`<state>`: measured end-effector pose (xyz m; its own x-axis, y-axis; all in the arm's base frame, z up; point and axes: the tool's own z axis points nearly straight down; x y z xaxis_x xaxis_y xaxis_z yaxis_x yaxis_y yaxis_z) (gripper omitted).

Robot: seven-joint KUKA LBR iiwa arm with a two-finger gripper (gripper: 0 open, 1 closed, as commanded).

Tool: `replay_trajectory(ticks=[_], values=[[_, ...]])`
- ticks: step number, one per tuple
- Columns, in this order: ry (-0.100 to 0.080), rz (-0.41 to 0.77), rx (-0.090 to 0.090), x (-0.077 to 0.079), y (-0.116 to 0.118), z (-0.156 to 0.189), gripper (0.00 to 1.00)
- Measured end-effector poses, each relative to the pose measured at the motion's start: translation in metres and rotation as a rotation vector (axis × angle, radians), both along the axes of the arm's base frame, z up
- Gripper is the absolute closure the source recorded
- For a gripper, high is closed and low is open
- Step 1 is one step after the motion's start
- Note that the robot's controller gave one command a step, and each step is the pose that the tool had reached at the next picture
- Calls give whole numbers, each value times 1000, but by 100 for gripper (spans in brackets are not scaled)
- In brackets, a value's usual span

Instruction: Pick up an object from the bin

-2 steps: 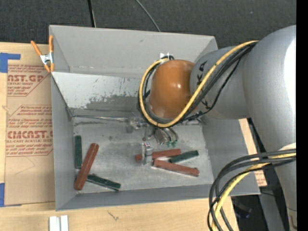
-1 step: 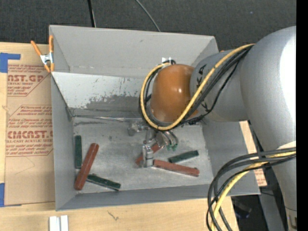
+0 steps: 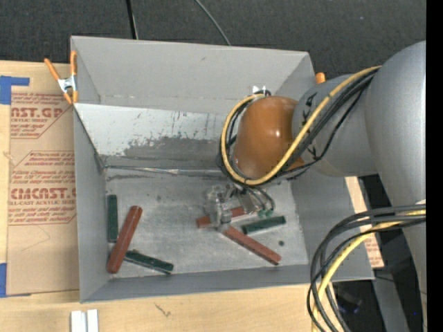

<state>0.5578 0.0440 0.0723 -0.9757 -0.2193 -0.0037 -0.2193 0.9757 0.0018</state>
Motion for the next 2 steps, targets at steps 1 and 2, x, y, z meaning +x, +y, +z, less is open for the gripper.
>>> replay_trajectory(ticks=[1,2], values=[[-1,0,0,0,0,-2,0],[7,0,-1,-2,-1,-1,100]])
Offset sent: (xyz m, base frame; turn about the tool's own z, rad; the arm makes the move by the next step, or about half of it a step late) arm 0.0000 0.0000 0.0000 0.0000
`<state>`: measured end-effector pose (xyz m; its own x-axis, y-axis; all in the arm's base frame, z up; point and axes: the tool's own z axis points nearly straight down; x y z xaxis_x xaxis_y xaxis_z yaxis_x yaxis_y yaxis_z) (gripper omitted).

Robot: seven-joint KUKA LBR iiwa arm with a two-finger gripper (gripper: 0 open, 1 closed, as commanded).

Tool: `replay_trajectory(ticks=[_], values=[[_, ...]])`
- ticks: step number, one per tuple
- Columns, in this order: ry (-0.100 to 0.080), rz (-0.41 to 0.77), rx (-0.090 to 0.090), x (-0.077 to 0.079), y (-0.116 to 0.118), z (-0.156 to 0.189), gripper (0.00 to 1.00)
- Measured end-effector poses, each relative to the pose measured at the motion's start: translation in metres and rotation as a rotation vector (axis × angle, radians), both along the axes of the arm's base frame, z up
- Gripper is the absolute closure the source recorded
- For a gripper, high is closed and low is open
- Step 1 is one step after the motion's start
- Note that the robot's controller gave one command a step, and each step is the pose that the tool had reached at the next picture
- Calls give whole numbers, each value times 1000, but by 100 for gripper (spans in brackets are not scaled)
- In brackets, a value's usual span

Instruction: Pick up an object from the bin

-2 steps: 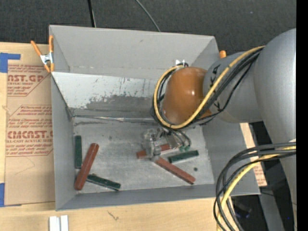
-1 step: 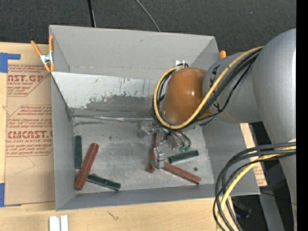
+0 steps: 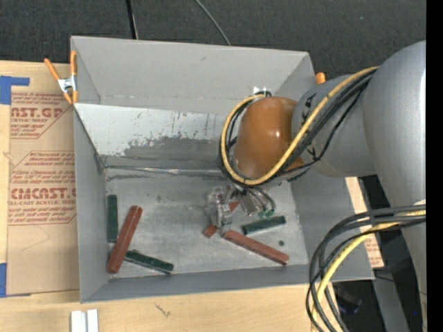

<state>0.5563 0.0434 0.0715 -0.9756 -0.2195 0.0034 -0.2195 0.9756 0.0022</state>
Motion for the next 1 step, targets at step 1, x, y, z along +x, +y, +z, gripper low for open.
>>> replay_trajectory(ticks=[1], values=[[-8,0,1,1,0,-1,0]])
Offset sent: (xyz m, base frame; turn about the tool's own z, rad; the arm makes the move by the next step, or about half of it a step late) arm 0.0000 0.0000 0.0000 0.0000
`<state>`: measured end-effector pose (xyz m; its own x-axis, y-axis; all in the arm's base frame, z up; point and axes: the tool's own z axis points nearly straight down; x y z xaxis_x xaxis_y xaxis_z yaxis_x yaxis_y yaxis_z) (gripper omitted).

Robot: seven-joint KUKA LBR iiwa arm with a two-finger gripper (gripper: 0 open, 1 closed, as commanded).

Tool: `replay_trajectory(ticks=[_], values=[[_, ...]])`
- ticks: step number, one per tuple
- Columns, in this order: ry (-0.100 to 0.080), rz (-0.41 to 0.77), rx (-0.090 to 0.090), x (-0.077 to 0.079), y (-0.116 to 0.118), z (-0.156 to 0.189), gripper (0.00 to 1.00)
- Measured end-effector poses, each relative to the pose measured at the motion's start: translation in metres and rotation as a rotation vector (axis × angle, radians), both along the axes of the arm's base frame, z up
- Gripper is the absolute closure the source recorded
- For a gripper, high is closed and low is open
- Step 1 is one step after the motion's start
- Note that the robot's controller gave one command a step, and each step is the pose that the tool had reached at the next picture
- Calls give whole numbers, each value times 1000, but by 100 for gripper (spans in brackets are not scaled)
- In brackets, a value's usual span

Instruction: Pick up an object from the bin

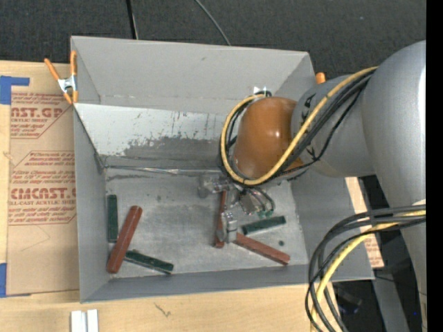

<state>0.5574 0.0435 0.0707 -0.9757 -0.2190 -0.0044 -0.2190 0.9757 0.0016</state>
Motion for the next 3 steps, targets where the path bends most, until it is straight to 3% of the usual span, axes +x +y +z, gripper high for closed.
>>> replay_trajectory(ticks=[1,2,3], values=[[0,0,0,0,0,0,0],[1,137,-1,-1,22,0,100],[2,138,-1,-1,22,-1,0]])
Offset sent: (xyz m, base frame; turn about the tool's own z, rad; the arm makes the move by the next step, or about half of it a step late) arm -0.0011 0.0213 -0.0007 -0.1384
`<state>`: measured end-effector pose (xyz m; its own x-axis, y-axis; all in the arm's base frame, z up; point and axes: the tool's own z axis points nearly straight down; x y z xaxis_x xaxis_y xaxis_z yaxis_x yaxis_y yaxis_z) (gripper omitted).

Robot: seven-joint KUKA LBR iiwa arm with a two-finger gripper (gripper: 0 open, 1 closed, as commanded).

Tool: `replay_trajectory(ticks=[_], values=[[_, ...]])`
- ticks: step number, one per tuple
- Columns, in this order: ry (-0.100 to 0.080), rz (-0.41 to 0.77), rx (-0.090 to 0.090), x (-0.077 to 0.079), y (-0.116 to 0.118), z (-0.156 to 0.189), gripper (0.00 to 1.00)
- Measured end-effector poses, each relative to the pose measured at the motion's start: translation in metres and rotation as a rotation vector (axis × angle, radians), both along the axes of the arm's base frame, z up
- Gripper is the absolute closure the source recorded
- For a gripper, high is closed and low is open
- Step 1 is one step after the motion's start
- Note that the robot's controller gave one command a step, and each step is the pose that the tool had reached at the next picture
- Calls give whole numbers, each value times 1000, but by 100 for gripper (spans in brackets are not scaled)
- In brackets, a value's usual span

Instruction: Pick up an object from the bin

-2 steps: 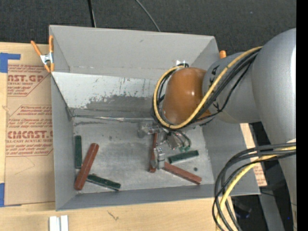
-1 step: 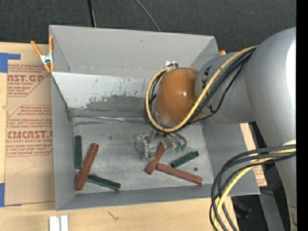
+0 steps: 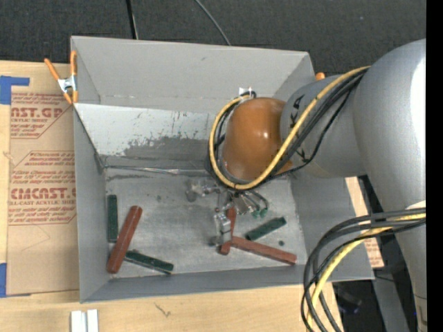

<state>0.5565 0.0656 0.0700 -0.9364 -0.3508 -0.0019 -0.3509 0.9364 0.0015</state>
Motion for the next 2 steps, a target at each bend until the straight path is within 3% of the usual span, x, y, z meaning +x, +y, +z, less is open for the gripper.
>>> replay_trajectory(ticks=[2], values=[[-1,9,0,-1,-1,0,0]])
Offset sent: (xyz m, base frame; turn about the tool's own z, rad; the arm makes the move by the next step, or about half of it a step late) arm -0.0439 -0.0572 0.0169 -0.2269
